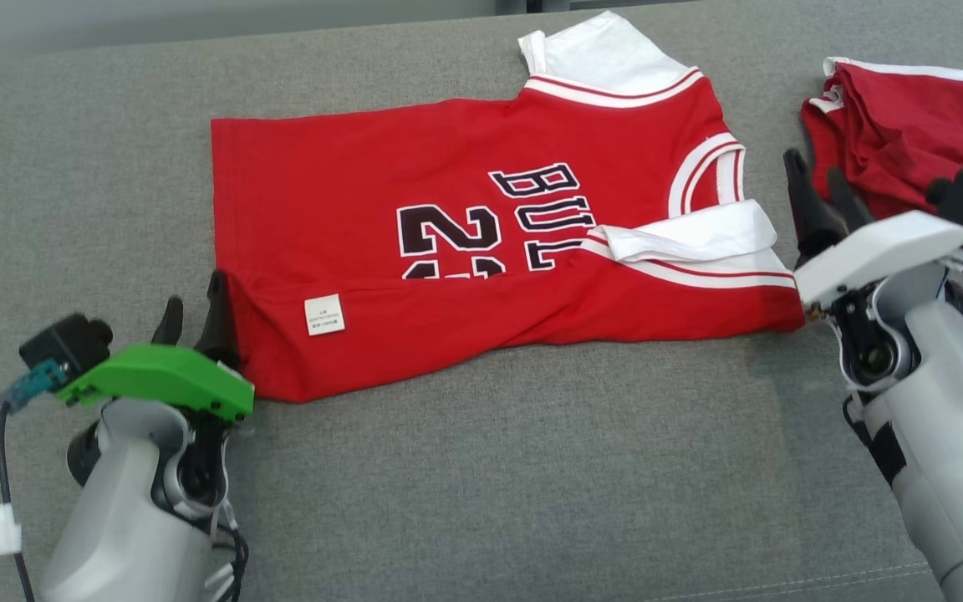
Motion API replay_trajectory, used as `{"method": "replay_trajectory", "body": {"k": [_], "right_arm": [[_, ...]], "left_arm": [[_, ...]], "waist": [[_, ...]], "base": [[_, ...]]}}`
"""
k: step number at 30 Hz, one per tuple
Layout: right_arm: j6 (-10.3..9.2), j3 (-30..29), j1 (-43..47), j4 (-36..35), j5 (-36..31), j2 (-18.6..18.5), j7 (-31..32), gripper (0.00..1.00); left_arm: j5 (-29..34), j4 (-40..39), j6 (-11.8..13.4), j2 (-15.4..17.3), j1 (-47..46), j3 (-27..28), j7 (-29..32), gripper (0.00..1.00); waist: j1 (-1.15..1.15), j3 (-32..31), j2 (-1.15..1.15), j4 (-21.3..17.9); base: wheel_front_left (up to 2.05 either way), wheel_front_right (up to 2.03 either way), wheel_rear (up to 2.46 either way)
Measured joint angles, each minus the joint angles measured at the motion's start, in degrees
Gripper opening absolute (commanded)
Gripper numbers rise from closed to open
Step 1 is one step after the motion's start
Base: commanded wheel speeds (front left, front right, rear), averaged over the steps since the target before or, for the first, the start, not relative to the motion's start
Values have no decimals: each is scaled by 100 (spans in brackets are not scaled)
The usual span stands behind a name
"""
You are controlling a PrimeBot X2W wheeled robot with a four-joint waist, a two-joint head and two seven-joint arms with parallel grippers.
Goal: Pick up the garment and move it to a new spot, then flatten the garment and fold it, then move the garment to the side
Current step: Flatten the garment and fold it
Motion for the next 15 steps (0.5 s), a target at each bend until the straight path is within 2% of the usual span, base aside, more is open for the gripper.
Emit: {"method": "replay_trajectory", "body": {"k": [7,15], "right_arm": [[48,163,754,67,-29,-25,-409,100],[51,246,1274,60,44,231,-511,100]], "left_arm": [[-412,189,-153,-104,789,213,-97,100],[-786,268,-252,-221,1141,299,-30,100]], "waist": [[0,-284,0,10],[0,-594,0,-81]], "base": [[0,0,0],[0,0,0]]}}
